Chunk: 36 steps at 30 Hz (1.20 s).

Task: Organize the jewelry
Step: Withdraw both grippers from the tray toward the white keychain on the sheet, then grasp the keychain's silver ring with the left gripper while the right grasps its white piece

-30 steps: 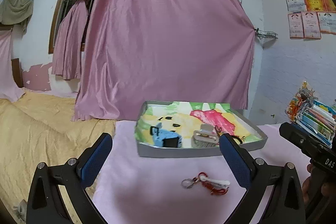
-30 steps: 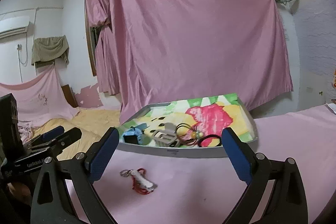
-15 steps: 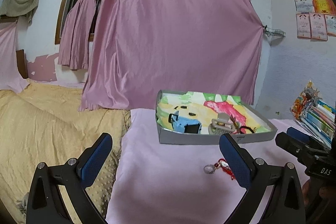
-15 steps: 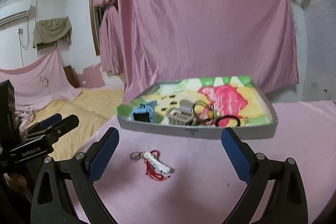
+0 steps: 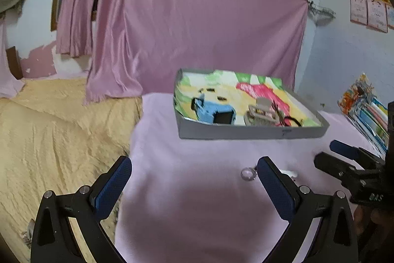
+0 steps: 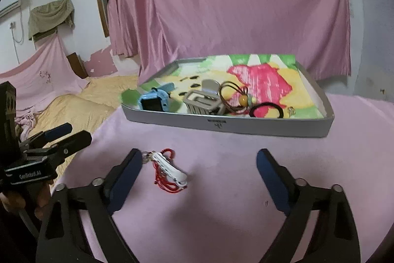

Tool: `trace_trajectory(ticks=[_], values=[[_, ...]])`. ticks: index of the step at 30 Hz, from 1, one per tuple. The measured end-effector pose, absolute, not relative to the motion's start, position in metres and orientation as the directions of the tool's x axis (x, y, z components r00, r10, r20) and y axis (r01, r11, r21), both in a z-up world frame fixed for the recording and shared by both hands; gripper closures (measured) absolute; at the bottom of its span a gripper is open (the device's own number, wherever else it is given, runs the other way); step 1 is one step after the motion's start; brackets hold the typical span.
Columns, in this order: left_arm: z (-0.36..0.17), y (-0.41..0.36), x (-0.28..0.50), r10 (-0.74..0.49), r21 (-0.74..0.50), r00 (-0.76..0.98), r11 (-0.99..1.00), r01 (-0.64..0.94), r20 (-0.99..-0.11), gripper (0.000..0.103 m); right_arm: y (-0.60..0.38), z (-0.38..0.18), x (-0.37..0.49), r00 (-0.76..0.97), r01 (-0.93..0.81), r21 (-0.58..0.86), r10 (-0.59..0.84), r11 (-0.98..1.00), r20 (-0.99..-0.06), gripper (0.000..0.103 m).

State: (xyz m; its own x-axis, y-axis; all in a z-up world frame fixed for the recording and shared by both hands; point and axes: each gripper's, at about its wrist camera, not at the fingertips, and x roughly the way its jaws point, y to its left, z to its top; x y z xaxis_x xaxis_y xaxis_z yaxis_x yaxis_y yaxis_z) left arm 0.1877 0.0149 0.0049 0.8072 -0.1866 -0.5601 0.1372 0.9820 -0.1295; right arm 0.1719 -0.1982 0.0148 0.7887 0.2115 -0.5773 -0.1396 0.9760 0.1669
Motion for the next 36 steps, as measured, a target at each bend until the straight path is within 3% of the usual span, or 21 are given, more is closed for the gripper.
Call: trace_trajectory(ticks=[10,17,27,36], values=[[-0.004,-0.004,0.199,-0.225,-0.108,0.752,0.973,0.202,-0.619,0.002,-0.200,-0.002,0.192,0.719,-0.146,0.229,0.262,0.962,-0.644,0.053],[-0.014,-0.016,0.209,-0.255,-0.121,0.692,0.964,0.237,-0.676,0.015,-0.194,-0.012,0.197,0.680,-0.182,0.240,0.298,0.954,-0.670,0.066],[-0.023,-0.027,0.218,-0.279,-0.127,0.634,0.953,0.275,-0.721,0.036,-0.190,-0.014,0.198,0.654,-0.233,0.261,0.349,0.937,-0.671,0.076],[-0.026,-0.038,0.228,-0.295,-0.120,0.599,0.942,0.315,-0.745,0.043,-0.185,-0.018,0.204,0.615,-0.260,0.274,0.378,0.926,-0.692,0.077]])
